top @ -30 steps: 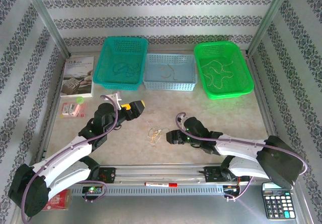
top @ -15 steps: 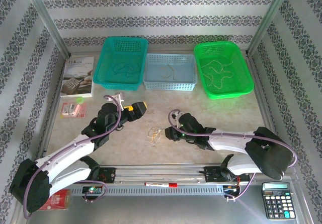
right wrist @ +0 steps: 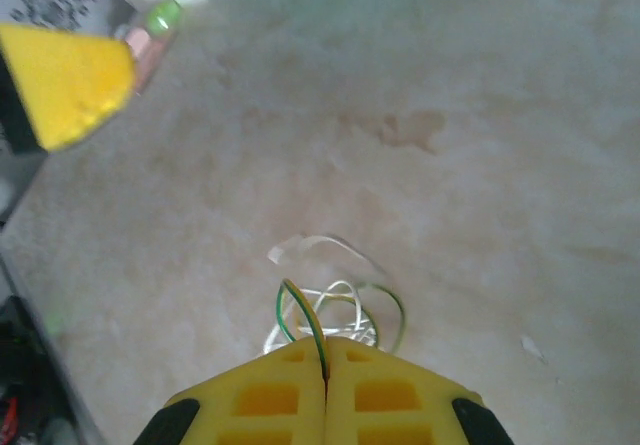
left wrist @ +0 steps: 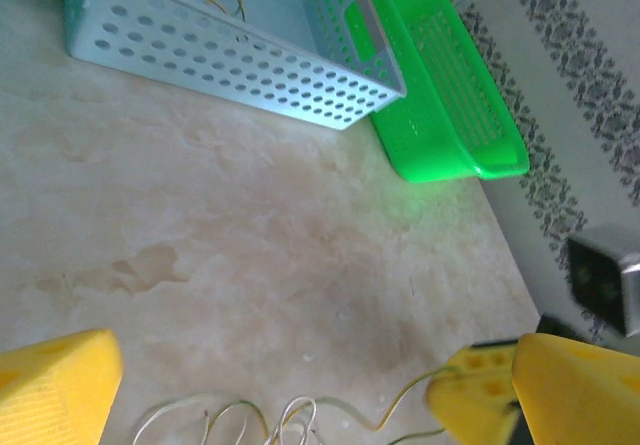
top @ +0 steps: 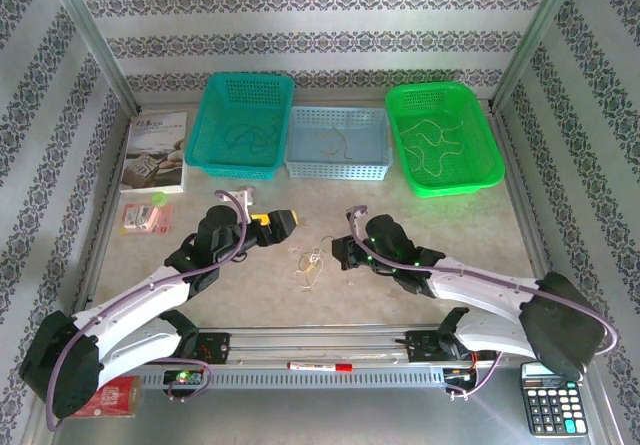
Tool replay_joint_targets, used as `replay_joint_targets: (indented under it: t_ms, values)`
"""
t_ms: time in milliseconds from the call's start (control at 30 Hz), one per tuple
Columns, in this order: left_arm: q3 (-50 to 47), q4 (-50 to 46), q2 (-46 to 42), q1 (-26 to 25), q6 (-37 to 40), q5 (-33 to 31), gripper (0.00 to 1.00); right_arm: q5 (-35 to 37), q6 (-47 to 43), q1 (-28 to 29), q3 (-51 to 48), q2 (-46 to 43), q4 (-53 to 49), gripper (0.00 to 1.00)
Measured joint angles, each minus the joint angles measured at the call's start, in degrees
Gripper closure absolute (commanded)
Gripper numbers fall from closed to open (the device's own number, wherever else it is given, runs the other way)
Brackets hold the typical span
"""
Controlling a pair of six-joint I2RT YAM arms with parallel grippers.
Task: Untangle the cables
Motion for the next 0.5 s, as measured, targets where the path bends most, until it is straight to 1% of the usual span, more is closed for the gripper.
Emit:
replay_joint_targets:
  t_ms: [200,500]
  values:
    - [-0.02,0.02,2.47,-2.27,4.9,1.31,0.0,-1.9,0.0,-0.63,3.26,-3.85,-2.32,1.0]
    - [-2.58,3.85,5.7,-7.19,12.59,1.42,0.0,-3.56,0.04,-0.63,6.32,-5.55,-4.55,1.0]
